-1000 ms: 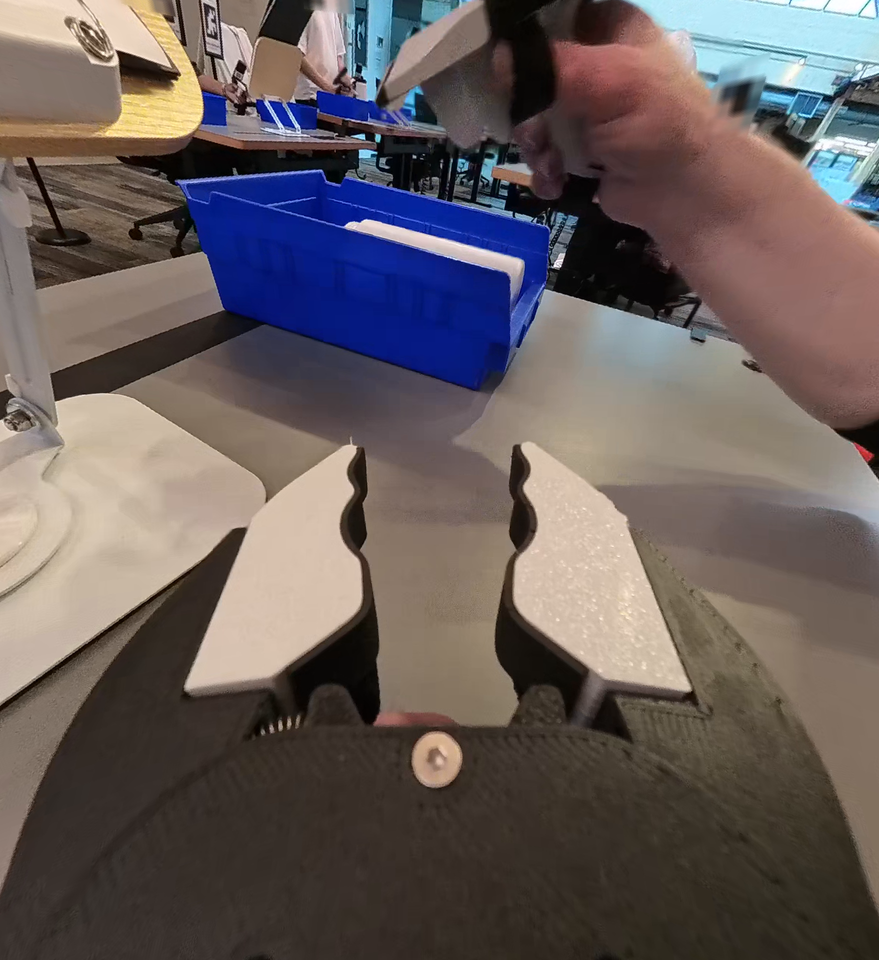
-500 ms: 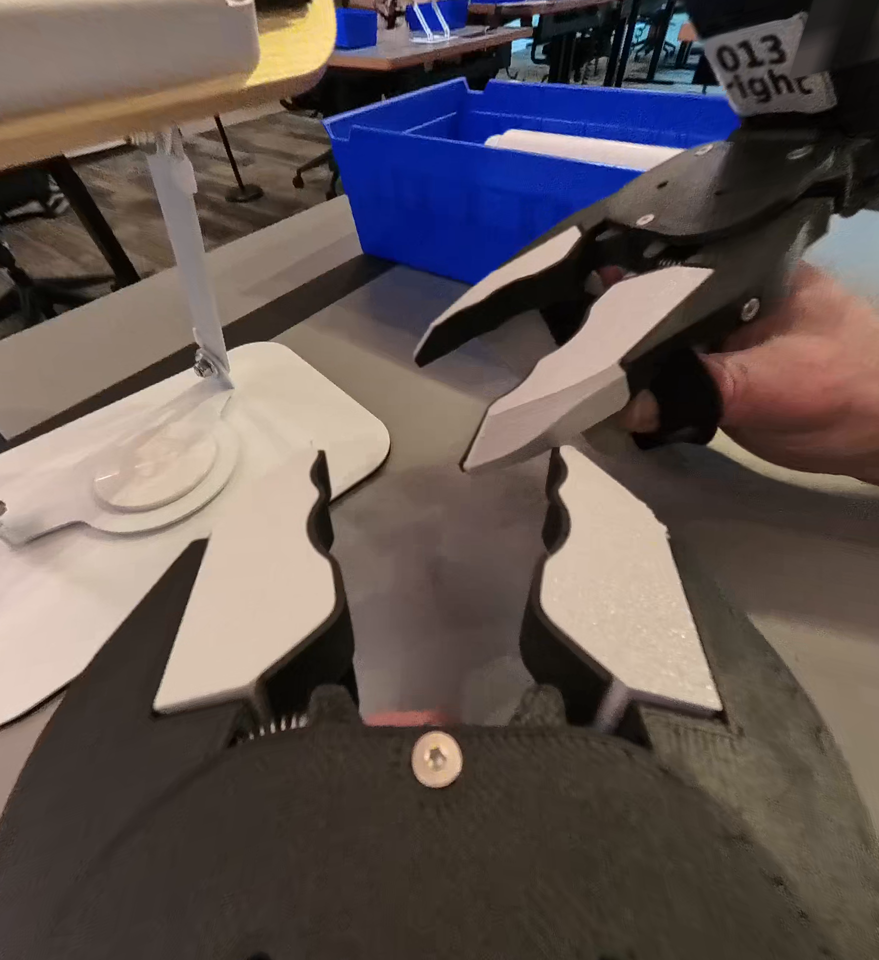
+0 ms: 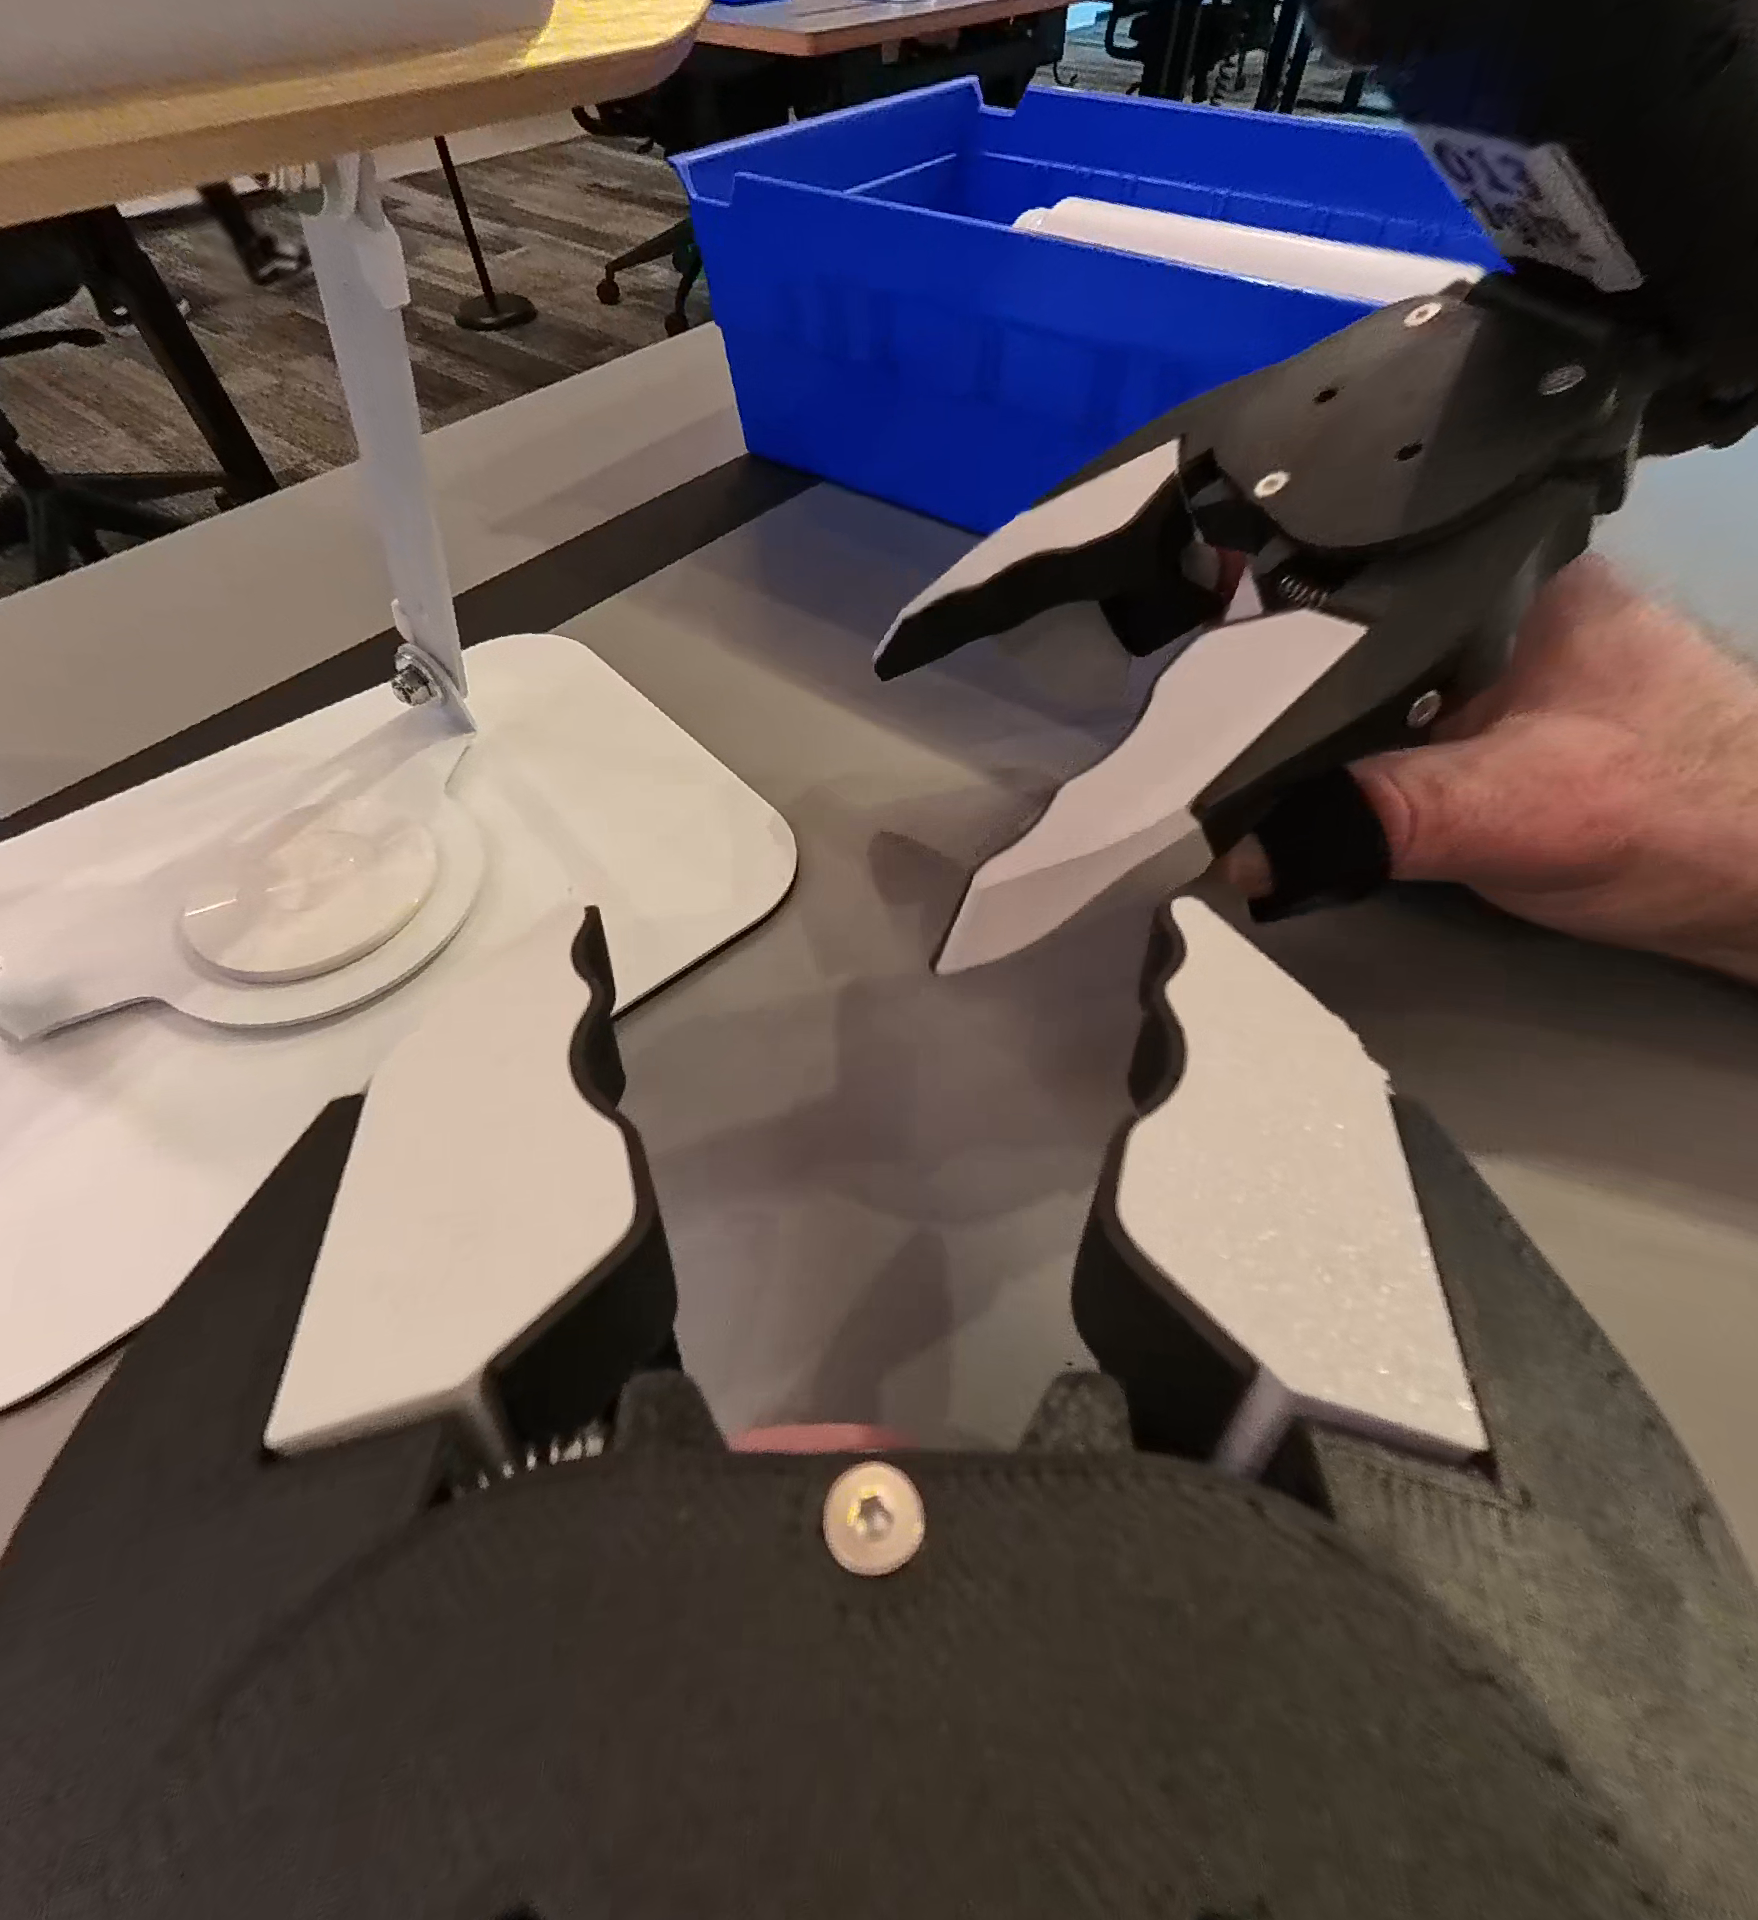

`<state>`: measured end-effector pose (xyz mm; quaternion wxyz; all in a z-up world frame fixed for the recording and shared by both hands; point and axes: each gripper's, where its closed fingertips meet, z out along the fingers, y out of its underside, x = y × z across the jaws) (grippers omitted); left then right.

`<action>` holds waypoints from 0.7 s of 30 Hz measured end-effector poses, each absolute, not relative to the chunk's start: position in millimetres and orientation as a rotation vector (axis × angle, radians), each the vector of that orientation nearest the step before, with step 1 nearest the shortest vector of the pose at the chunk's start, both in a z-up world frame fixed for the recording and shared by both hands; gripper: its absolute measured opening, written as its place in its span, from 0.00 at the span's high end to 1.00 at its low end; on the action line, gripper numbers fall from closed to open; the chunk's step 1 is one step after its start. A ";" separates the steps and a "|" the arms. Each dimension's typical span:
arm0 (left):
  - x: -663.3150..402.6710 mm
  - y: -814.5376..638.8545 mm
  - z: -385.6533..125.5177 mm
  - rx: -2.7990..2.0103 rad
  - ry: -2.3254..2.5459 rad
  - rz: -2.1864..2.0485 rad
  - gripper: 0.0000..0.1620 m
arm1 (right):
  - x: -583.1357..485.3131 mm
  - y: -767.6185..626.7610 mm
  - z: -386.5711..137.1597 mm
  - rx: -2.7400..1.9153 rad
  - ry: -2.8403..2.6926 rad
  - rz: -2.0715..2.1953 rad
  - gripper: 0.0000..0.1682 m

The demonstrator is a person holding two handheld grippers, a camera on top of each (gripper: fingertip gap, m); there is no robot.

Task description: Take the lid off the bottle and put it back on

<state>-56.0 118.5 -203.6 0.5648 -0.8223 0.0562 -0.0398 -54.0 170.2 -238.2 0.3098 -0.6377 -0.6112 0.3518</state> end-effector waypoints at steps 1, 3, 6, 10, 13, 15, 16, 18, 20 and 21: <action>-55.9 118.6 -204.0 -1.937 0.132 -0.095 0.40 | -54.3 170.2 -241.8 -1.696 -1.630 0.903 0.31; -56.0 118.9 -204.6 -1.941 0.133 -0.091 0.39 | -54.8 170.5 -247.2 -1.703 -1.653 0.848 0.27; -55.1 119.3 -205.6 -1.947 0.141 -0.083 0.38 | -55.0 170.5 -250.6 -1.692 -1.674 0.796 0.25; -53.7 120.0 -207.2 -1.957 0.156 -0.065 0.36 | -55.1 170.3 -253.0 -1.694 -1.685 0.773 0.25; -53.1 120.3 -207.9 -1.961 0.159 -0.069 0.36 | -55.1 169.3 -255.2 -1.691 -1.703 0.752 0.25; -53.3 120.1 -207.1 -1.956 0.157 -0.070 0.36 | -55.3 170.1 -255.0 -1.685 -1.701 0.743 0.25; -54.3 119.3 -204.9 -1.940 0.149 -0.067 0.37 | -55.2 171.0 -253.4 -1.677 -1.691 0.742 0.25; -59.3 115.5 -196.0 -1.884 0.118 -0.061 0.38 | -54.4 172.9 -239.8 -1.608 -1.656 0.745 0.29; -71.2 102.3 -176.7 -1.845 0.110 0.028 0.37 | -48.2 173.6 -208.6 -1.533 -1.602 0.751 0.32; -78.8 91.0 -156.3 -1.803 0.118 0.098 0.38 | -41.6 176.8 -187.2 -1.483 -1.565 0.731 0.34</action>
